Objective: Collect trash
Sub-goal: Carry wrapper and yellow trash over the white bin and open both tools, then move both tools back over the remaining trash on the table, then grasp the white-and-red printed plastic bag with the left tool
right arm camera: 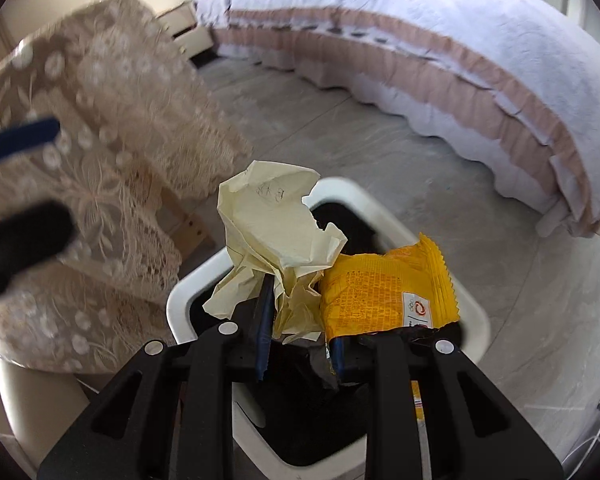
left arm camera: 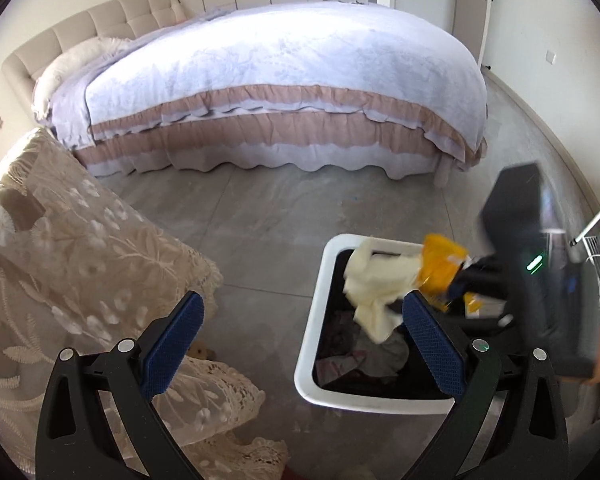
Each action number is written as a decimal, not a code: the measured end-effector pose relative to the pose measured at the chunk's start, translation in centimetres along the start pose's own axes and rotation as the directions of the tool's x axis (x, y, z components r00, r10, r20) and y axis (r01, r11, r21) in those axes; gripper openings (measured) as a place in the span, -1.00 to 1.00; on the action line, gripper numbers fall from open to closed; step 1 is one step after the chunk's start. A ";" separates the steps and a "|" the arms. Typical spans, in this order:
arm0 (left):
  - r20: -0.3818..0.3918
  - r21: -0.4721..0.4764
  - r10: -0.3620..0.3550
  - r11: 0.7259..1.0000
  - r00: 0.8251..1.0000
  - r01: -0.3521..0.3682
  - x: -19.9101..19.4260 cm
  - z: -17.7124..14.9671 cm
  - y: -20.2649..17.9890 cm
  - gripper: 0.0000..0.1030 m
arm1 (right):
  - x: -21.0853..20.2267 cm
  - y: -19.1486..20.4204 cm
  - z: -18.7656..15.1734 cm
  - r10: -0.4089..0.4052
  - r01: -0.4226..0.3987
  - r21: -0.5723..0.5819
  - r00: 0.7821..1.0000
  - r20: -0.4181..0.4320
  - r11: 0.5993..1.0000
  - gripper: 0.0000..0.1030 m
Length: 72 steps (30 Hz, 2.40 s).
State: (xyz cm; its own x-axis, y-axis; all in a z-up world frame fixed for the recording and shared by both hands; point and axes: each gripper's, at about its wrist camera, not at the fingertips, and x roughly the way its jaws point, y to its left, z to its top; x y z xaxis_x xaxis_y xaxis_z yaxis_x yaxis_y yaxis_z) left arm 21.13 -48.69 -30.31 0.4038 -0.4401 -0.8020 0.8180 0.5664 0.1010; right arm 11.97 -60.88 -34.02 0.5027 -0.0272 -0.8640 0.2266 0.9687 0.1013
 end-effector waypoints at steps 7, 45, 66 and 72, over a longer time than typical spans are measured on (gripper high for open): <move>-0.013 0.094 0.037 0.995 0.999 -0.036 -1.1 -0.2 -0.8 0.90 | 3.1 0.8 -2.0 -0.109 0.106 -0.072 0.993 -0.041 0.992 0.93; 0.162 -0.560 0.681 0.659 0.714 -0.501 -33.6 -16.0 19.8 0.90 | -17.4 29.2 7.7 0.367 -0.120 -0.565 0.863 0.348 0.816 0.93; -0.077 -0.732 0.615 0.499 0.785 -0.463 -33.2 -26.1 31.7 0.90 | -15.2 45.1 7.8 0.451 -0.150 -0.757 0.868 0.206 0.636 0.92; -0.115 -0.674 0.493 0.599 0.862 -0.432 -29.7 -25.5 32.9 0.08 | -14.3 46.8 8.6 0.440 -0.155 -0.757 0.878 0.189 0.635 0.92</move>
State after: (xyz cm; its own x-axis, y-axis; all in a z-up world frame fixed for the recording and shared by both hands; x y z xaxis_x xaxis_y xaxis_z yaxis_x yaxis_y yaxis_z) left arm 25.60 0.80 -18.16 0.7041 -0.0200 -0.7098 0.0389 0.9992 0.0105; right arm 22.54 -17.28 -12.69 0.6988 0.3561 -0.6204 -0.5657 0.8059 -0.1746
